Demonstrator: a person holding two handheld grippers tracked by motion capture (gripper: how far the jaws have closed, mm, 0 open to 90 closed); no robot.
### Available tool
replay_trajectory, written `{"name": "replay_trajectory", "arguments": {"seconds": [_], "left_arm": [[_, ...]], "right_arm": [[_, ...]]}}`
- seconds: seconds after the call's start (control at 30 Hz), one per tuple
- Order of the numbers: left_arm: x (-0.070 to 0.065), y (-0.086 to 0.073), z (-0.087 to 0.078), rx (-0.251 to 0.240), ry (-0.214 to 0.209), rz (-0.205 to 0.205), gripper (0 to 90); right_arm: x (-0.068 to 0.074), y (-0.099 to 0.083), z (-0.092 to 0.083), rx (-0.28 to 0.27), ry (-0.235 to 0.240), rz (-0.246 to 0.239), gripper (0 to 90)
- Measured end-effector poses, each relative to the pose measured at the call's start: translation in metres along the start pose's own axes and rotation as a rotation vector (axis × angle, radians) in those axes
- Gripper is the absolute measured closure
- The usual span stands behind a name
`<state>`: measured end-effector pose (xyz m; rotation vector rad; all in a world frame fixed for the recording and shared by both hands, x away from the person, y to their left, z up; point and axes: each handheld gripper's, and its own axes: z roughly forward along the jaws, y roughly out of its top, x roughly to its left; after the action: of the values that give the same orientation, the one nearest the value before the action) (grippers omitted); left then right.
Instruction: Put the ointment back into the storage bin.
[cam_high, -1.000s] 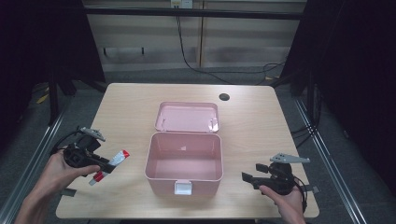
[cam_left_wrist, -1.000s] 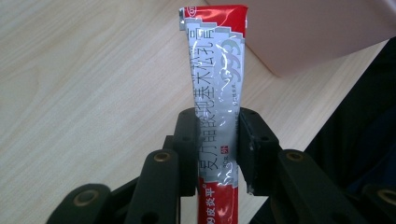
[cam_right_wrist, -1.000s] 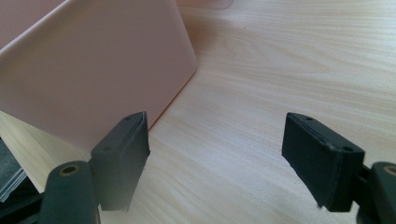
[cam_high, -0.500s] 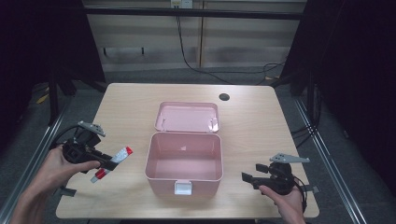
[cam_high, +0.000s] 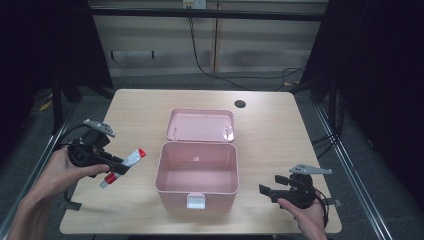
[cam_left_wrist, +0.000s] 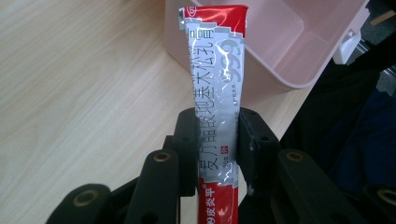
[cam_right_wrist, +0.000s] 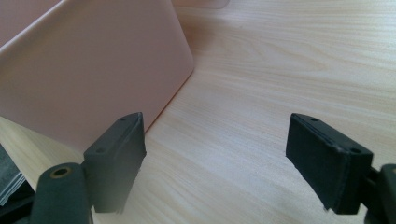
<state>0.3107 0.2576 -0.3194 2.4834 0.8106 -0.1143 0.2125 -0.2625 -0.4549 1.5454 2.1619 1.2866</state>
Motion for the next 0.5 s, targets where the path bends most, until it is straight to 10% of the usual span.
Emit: {"name": "replay_trajectory", "arguments": {"seconds": [0.5], "left_arm": [[-0.022, 0.031, 0.000, -0.012, -0.041, 0.078, 70.5]], "right_arm": [[0.001, 0.001, -0.001, -0.002, 0.005, -0.006, 18.4]]}}
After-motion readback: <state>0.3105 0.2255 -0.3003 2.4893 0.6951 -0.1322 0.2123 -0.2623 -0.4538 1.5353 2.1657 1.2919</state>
